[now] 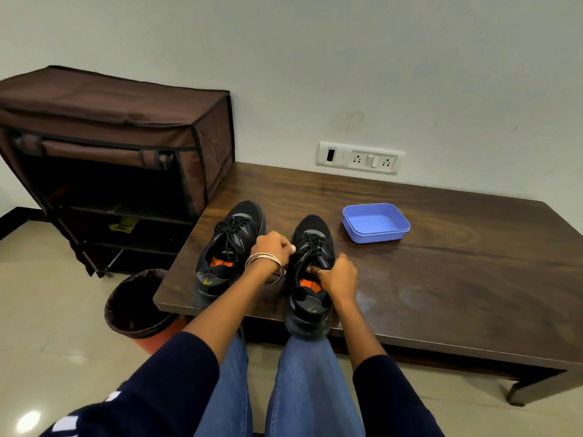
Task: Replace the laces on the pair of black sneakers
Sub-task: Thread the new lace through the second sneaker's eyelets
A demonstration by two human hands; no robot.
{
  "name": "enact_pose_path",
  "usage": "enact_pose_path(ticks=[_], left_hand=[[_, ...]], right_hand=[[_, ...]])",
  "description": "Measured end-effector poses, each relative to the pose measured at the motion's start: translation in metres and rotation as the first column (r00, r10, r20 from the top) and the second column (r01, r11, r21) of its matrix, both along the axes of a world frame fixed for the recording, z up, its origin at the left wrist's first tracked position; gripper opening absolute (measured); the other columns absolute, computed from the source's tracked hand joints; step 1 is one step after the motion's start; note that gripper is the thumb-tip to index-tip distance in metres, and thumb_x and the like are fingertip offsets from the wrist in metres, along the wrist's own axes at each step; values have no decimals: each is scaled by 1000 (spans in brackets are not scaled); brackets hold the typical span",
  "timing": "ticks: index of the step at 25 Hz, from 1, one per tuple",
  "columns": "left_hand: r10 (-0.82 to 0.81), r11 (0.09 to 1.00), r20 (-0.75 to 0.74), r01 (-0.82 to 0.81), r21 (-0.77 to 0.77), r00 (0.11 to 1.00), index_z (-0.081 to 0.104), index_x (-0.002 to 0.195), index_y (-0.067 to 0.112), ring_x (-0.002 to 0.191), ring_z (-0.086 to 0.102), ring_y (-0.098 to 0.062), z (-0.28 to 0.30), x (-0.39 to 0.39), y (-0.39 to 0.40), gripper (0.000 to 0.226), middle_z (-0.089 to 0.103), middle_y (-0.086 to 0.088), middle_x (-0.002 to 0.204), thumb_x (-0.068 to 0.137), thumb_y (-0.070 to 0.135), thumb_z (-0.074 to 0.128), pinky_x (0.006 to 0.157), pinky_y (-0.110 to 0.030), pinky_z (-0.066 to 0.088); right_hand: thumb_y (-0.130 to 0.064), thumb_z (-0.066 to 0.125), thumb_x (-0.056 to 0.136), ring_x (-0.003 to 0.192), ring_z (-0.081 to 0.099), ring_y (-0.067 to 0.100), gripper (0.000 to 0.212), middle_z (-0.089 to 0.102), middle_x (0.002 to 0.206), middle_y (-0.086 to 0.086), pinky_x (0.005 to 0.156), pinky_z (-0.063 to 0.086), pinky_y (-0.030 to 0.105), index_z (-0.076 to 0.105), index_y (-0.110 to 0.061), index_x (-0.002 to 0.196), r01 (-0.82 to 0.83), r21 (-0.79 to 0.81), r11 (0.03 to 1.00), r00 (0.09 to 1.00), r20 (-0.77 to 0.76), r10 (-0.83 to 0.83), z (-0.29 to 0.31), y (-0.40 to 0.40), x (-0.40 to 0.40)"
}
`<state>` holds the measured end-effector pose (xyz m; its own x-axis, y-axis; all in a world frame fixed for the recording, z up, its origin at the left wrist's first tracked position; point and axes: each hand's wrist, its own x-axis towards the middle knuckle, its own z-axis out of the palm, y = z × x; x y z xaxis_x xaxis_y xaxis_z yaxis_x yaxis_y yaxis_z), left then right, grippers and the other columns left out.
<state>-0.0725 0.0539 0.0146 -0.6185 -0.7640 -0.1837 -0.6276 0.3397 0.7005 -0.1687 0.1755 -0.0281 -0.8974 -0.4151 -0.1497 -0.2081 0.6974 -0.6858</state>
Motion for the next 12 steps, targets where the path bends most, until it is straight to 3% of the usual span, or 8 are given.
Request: enact_pose_path(ticks=[3, 7, 10, 12], left_hand=[[-66, 997, 22, 64, 53, 998, 74, 75, 15, 66, 68, -19, 3, 0, -1, 25, 71, -6, 65, 88, 35, 66, 72, -32, 56], [-75, 987, 69, 64, 147, 995, 74, 77, 6, 72, 68, -18, 7, -4, -4, 20, 71, -7, 71, 81, 26, 75, 74, -31, 56], [-28, 952, 29, 18, 304, 999, 61, 63, 8, 57, 56, -22, 21, 2, -5, 24, 56, -4, 60, 77, 22, 74, 53, -26, 48], [67, 917, -86, -27, 398, 994, 62, 69, 9, 56, 50, -17, 41, 6, -5, 20, 56, -4, 65, 79, 24, 71, 46, -23, 41]], right_hand=[[-37, 84, 70, 107, 59, 29, 64, 61, 115, 11, 88, 52, 43, 55, -8, 119, -2, 0, 1000, 1000, 0, 2, -1, -1, 1], [-37, 83, 71, 108, 59, 29, 65, 61, 116, 12, 89, 52, 43, 55, -8, 121, -3, 0, 1000, 1000, -2, 3, -2, -2, -1], [-38, 84, 70, 108, 59, 29, 66, 61, 115, 11, 90, 52, 44, 55, -9, 121, -6, 7, 1000, 1000, 11, 6, -2, -2, -2], [-39, 84, 70, 108, 59, 29, 65, 62, 115, 11, 90, 52, 45, 54, -9, 120, -5, 11, 1000, 1000, 0, 5, -3, -1, -3]])
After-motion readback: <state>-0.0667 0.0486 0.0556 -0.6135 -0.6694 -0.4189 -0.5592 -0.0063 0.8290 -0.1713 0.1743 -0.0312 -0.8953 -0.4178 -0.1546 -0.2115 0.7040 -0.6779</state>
